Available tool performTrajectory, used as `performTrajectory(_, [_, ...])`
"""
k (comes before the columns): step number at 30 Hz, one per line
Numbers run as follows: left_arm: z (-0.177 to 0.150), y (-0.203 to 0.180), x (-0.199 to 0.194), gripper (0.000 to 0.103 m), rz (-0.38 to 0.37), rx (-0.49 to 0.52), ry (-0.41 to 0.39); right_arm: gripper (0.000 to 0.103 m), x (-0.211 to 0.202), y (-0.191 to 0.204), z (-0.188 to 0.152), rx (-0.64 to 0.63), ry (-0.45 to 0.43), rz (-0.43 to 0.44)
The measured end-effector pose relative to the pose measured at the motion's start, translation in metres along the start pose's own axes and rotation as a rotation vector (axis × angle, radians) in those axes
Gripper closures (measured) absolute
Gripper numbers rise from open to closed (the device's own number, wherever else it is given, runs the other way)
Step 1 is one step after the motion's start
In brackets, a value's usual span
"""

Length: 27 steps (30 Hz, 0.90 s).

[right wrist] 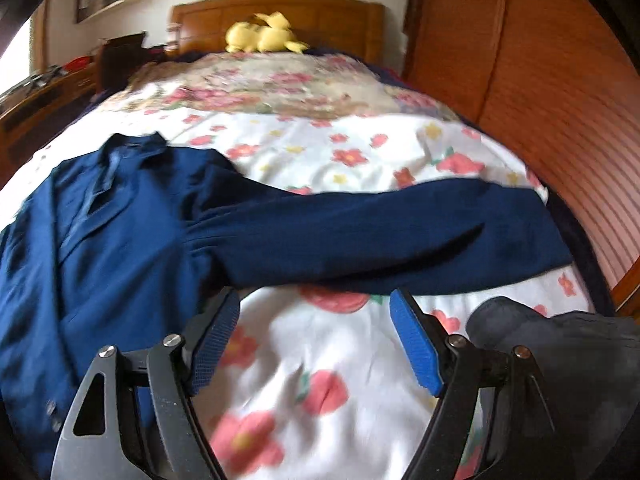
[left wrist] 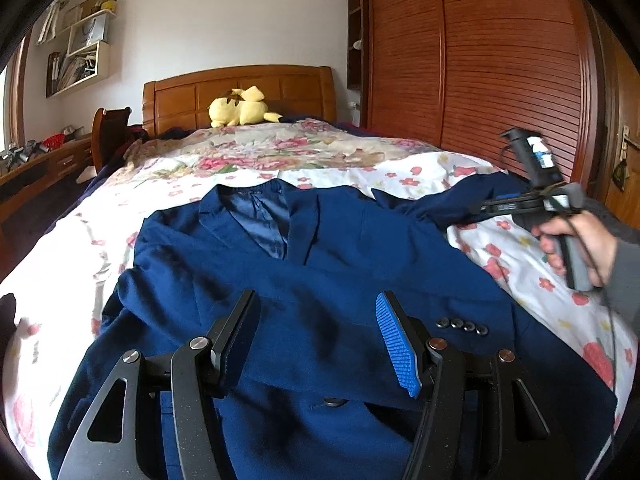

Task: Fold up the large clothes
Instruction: 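Grasp the sleeve cuff with the right gripper and fold it across the jacket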

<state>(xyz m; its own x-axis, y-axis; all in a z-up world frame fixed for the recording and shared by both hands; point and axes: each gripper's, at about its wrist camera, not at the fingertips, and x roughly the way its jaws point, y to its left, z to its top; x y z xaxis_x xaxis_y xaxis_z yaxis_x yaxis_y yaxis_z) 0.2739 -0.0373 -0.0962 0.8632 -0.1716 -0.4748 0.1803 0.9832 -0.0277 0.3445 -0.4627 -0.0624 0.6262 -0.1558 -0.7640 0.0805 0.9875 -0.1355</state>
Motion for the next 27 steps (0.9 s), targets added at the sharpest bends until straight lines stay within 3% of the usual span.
performTrajectory(8, [0.003, 0.003, -0.012, 0.041, -0.005, -0.010, -0.010, 0.026, 0.048, -0.029, 0.002, 0.168, 0.087, -0.027])
performTrajectory(22, [0.004, 0.004, -0.019, 0.041, -0.032, -0.021, -0.018, 0.026, 0.070, -0.060, 0.007, 0.443, 0.130, 0.069])
performTrajectory(25, [0.004, 0.004, -0.018, 0.040, -0.033, -0.020, -0.018, 0.038, 0.075, -0.069, 0.015, 0.503, 0.142, 0.069])
performTrajectory(27, [0.004, 0.004, -0.017, 0.040, -0.033, -0.018, -0.017, 0.054, 0.078, -0.070, 0.021, 0.496, 0.156, 0.044])
